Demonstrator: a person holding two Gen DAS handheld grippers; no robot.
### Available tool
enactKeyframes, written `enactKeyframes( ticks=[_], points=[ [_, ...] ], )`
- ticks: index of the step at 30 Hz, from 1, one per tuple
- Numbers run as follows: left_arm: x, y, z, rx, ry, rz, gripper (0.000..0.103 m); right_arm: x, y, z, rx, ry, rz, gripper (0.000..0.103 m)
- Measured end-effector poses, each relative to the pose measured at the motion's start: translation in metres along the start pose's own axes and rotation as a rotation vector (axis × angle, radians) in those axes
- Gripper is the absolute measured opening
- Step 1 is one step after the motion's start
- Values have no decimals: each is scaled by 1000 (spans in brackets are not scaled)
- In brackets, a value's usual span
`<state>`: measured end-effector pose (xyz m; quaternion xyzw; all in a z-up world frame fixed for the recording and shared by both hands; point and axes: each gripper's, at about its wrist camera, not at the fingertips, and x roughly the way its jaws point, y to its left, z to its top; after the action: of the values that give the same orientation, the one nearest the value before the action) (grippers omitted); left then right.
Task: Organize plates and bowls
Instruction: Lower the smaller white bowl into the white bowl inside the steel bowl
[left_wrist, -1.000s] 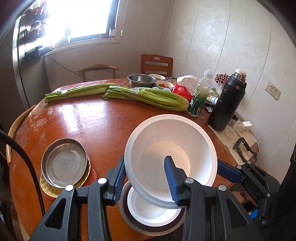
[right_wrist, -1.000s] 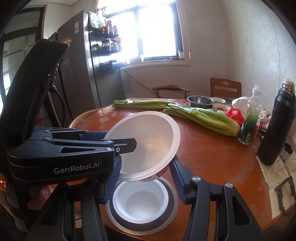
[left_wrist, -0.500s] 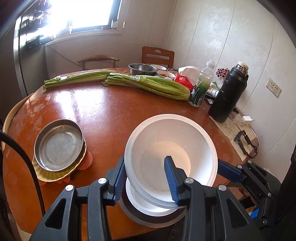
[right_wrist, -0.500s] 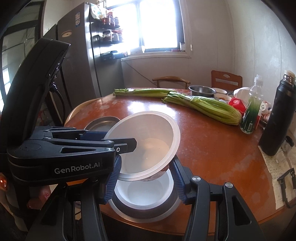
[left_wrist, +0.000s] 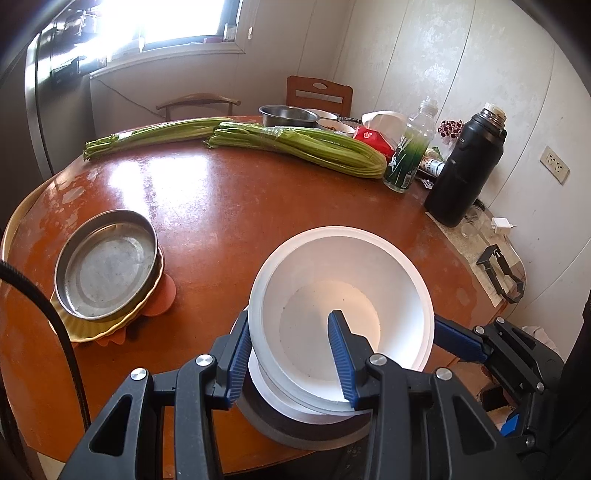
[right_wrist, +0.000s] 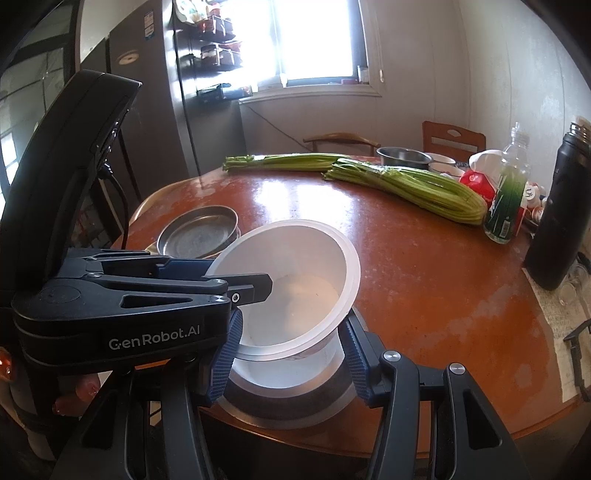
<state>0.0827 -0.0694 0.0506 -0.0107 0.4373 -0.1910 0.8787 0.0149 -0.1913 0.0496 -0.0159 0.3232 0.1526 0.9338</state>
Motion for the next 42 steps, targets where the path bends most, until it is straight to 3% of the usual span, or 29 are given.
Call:
enactKeyframes(
  ticks=[42],
  points=[
    [22, 3, -21, -10, 45, 47, 41, 22, 0, -24, -11, 79, 17, 56]
  ],
)
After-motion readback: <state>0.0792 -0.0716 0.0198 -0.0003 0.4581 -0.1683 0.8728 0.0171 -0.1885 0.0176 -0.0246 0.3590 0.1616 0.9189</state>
